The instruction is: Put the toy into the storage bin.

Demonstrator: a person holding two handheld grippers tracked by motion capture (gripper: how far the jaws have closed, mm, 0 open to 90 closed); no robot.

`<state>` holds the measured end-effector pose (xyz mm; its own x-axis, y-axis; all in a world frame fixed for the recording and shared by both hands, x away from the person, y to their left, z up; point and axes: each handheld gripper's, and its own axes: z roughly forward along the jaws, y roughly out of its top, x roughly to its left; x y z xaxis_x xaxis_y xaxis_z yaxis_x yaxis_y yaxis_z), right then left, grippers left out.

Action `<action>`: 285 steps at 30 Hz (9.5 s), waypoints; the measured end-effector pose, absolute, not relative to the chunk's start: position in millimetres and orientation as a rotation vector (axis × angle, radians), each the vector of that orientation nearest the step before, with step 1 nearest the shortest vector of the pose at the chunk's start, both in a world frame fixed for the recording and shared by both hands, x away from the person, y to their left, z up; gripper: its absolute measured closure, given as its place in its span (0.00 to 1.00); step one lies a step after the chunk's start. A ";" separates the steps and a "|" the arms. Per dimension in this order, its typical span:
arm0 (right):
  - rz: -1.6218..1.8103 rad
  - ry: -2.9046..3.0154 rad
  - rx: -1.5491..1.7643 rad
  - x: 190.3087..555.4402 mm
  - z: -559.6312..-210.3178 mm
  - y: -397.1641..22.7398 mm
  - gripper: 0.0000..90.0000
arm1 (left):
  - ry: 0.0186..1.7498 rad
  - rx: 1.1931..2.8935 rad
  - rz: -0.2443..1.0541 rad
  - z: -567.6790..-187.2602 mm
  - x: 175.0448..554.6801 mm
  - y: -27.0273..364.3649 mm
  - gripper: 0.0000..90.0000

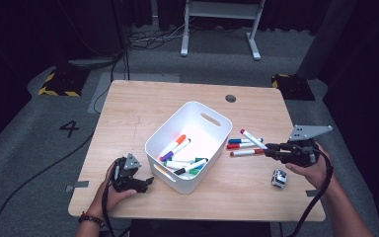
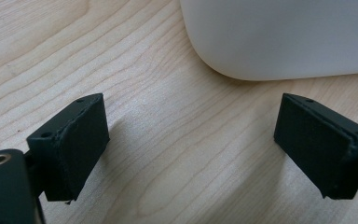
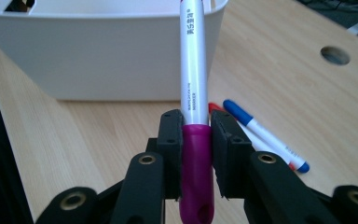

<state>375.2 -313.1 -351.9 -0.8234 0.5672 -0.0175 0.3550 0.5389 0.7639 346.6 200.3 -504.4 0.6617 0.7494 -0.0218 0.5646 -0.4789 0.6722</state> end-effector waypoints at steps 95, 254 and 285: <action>1.011 2.770 0.444 382.8 -338.9 -114.3 0.63 | 1.014 2.214 0.372 -504.3 346.1 200.3 0.12; 1.084 2.567 0.564 395.5 -306.9 -184.4 0.83 | 1.016 2.213 0.370 -504.4 346.1 200.2 0.11; 0.728 2.862 0.637 433.8 -368.6 -76.1 0.83 | 1.016 2.212 0.370 -504.5 346.1 200.2 0.11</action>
<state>433.8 -76.1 -368.6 -0.9043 0.4268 -0.0124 0.3689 0.7957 0.4804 346.1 200.2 -504.5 0.6571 0.7536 -0.0192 0.5649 -0.4754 0.6745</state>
